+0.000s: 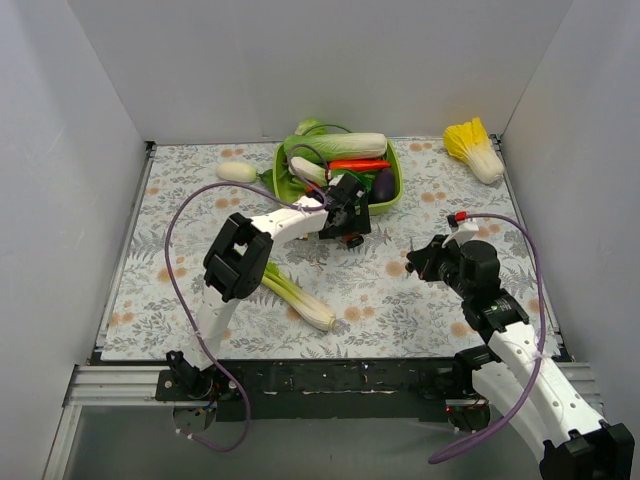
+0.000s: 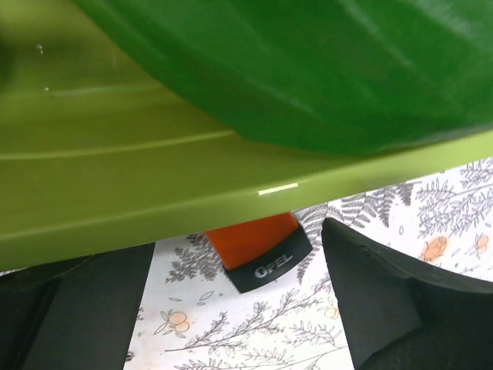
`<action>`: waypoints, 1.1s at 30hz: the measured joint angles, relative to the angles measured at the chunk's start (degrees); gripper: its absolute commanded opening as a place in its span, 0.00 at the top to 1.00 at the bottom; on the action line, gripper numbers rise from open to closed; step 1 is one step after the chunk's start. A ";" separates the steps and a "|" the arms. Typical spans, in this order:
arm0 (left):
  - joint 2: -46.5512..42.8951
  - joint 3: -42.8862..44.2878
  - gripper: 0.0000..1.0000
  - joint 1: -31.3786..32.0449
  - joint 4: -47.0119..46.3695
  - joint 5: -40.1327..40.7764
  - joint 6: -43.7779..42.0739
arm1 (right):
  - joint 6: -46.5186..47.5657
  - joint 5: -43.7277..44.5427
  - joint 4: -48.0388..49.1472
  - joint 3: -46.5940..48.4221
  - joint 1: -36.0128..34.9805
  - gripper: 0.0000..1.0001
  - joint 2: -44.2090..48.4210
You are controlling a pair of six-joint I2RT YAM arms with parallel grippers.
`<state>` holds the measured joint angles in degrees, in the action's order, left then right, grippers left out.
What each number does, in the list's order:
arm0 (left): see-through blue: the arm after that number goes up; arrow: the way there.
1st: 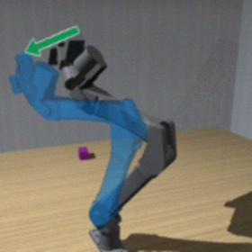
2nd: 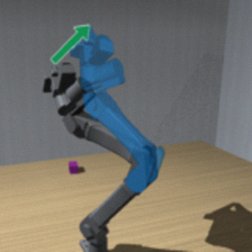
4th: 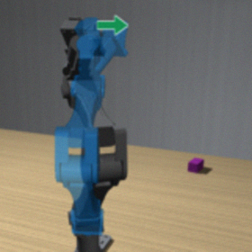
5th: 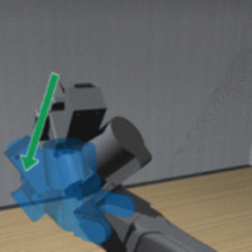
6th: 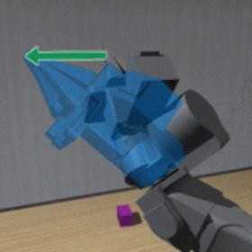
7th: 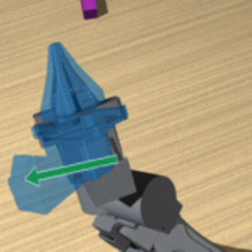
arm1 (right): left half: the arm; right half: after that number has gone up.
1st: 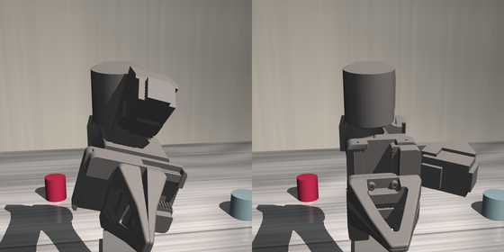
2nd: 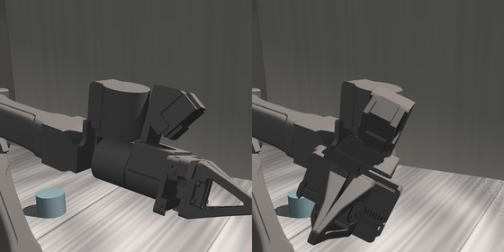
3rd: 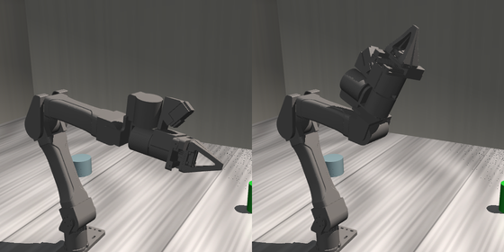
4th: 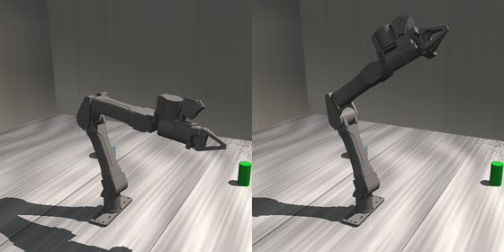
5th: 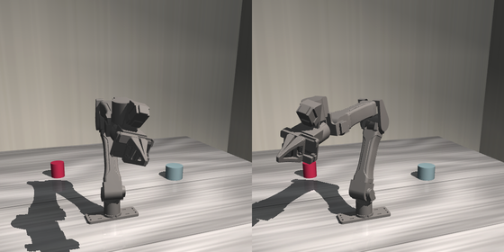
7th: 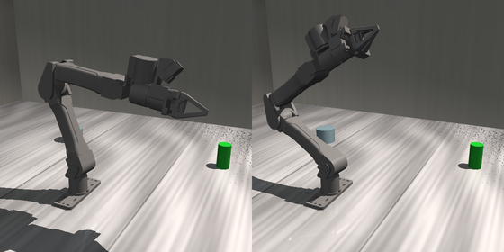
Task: Unlock with the key
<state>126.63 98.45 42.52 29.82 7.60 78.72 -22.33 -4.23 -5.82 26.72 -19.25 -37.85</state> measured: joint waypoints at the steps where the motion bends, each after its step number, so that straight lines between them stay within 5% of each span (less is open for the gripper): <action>1: 0.92 1.84 0.14 0.31 1.55 0.90 0.24 | 0.00 -0.07 0.13 -0.35 0.00 0.99 0.11; 6: 4.44 7.98 0.19 2.03 7.04 5.64 1.60 | -0.26 -0.85 0.66 -2.23 0.00 0.99 0.31; 24: 5.81 9.77 0.53 3.58 10.91 9.01 2.64 | -1.01 -3.26 1.81 -3.80 0.00 0.99 2.73; 30: 5.95 9.79 0.99 3.63 10.64 8.61 2.16 | -1.31 -3.65 1.92 -4.28 0.00 0.99 2.86; 33: 4.66 7.23 1.00 3.63 8.31 8.37 2.45 | -1.33 -4.57 2.25 -4.98 0.00 0.99 2.89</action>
<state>131.28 105.69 46.15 38.13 15.97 81.17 -23.66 -8.80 -3.57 21.74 -19.25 -34.96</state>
